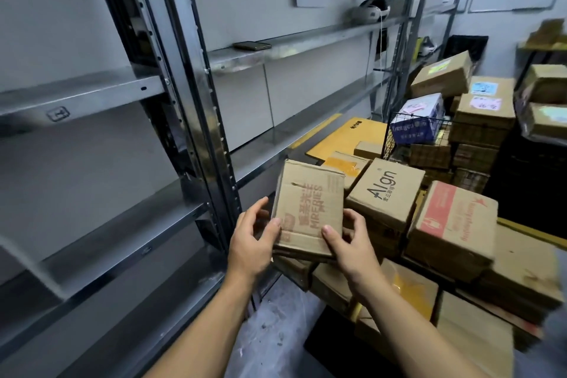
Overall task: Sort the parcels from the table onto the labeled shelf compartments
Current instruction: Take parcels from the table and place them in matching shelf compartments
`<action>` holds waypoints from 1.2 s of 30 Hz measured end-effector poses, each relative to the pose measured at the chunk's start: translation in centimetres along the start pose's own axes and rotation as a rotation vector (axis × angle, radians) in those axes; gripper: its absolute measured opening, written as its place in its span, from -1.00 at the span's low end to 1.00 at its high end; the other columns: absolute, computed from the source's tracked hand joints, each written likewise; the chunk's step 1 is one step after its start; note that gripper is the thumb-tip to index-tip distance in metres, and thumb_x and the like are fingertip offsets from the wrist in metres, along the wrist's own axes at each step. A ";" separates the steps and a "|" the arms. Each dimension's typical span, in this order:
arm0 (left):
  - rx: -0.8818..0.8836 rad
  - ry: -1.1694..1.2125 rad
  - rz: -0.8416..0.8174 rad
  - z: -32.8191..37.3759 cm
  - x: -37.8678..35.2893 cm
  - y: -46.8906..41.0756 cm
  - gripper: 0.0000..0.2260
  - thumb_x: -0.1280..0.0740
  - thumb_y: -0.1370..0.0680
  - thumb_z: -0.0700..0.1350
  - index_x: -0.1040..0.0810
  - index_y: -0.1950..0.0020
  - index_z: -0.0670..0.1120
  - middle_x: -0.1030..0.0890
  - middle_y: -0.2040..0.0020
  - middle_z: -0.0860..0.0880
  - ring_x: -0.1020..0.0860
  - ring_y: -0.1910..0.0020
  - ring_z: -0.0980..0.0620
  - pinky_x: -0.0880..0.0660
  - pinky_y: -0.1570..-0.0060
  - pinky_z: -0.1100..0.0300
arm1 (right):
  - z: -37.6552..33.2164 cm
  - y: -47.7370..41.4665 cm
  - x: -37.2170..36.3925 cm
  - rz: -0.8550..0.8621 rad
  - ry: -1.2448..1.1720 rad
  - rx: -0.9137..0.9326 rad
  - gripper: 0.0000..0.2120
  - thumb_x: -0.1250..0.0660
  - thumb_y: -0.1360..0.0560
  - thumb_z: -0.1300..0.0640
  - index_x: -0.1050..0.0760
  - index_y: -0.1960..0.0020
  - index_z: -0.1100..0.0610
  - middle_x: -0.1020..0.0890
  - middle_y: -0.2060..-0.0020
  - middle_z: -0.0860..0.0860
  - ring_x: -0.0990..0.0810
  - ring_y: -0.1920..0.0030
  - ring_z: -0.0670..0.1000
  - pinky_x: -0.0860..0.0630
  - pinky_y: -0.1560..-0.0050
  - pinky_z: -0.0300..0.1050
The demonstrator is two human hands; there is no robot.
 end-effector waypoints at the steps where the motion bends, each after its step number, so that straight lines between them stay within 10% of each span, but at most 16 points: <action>1: -0.003 0.011 0.009 0.1 0.3 -0.2 -0.67 -0.37 -0.52 0.01 -0.48 -0.28 0.20 -0.52 -0.12 0.11 -0.51 -0.06 0.31 -0.37 0.00 0.52 | -0.1 -0.1 0.1 -0.005 -0.046 -0.009 -0.53 -0.41 -0.55 0.06 -0.29 -0.36 -0.15 -0.56 -0.27 0.08 -0.54 -0.30 0.12 -0.51 -0.29 0.26; 6: 0.146 0.151 -0.050 -0.6 1.2 -0.1 -0.72 -0.35 -0.52 0.06 -0.50 -0.21 0.28 -0.52 -0.19 0.03 -0.54 -0.17 0.18 -0.46 -0.02 0.39 | -0.6 -0.1 -0.5 -0.099 -0.206 -0.011 -0.61 -0.33 -0.60 0.15 -0.34 -0.24 -0.28 -0.67 -0.14 0.11 -0.70 -0.07 0.07 -0.65 0.03 0.03; 11: 0.197 0.392 -0.043 -1.3 1.8 0.7 -0.68 -0.35 -0.49 0.01 -0.56 -0.23 0.22 -0.63 -0.18 0.09 -0.59 -0.18 0.05 -0.54 0.02 0.26 | -1.2 0.8 -1.9 -0.133 -0.068 0.065 -0.54 -0.34 -0.60 0.11 -0.30 -0.23 -0.42 -0.52 -0.28 0.05 -0.58 -0.24 0.09 -0.61 -0.16 0.16; 14: 0.168 0.410 -0.005 -0.8 2.6 0.5 -0.69 -0.38 -0.48 -0.01 -0.58 -0.19 0.26 -0.64 -0.14 0.11 -0.61 -0.14 0.06 -0.55 0.05 0.26 | -2.5 1.0 -2.1 -0.092 0.190 0.207 -0.52 -0.37 -0.58 0.05 -0.31 -0.20 -0.52 -0.40 -0.22 -0.11 -0.47 -0.27 -0.01 -0.54 -0.12 -0.12; 21: 0.164 0.474 0.041 -0.3 3.7 0.9 -0.62 -0.39 -0.50 -0.17 -0.53 -0.30 0.07 -0.60 -0.23 -0.06 -0.60 -0.16 -0.07 -0.59 0.04 0.09 | -4.3 0.6 -3.0 -0.111 0.373 0.216 -0.44 -0.38 -0.52 -0.16 -0.34 -0.49 -0.19 -0.39 -0.21 -0.04 -0.46 -0.29 0.05 -0.47 -0.34 0.14; 28: 0.058 0.248 0.047 1.3 5.2 1.1 -0.55 -0.36 -0.44 -0.14 -0.50 -0.32 0.12 -0.62 -0.20 0.05 -0.58 -0.20 0.02 -0.52 -0.21 -0.12 | -6.0 1.4 -5.2 -0.382 0.227 0.195 -0.17 -0.43 -0.30 -0.35 -0.23 -0.51 -0.29 -0.36 -0.39 0.06 -0.45 -0.37 0.12 -0.48 -0.35 0.18; 32: 0.022 0.060 0.060 1.8 6.5 2.3 -0.51 -0.39 -0.43 -0.05 -0.46 -0.35 0.22 -0.56 -0.27 0.02 -0.53 -0.25 0.04 -0.47 -0.26 -0.11 | -5.4 2.2 -6.7 -0.387 0.163 0.230 -0.24 -0.51 -0.31 -0.26 -0.18 -0.38 -0.46 -0.42 -0.20 -0.31 -0.50 -0.31 -0.06 -0.55 -0.05 -0.31; 36: -0.025 -0.056 0.090 2.3 8.6 3.6 -0.51 -0.41 -0.45 -0.06 -0.43 -0.32 0.30 -0.53 -0.28 0.07 -0.50 -0.24 0.17 -0.49 -0.25 0.10 | -5.0 3.2 -8.8 -0.387 0.138 0.247 -0.24 -0.53 -0.30 -0.23 -0.12 -0.28 -0.62 -0.46 -0.26 -0.18 -0.50 -0.31 0.02 -0.60 -0.19 0.12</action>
Point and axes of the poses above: each hand's wrist, its own y-axis away from the middle knuckle, its own x-axis out of the back of the hand, z = x × y, the point moved 4 cm from there along -y, towards the middle knuckle
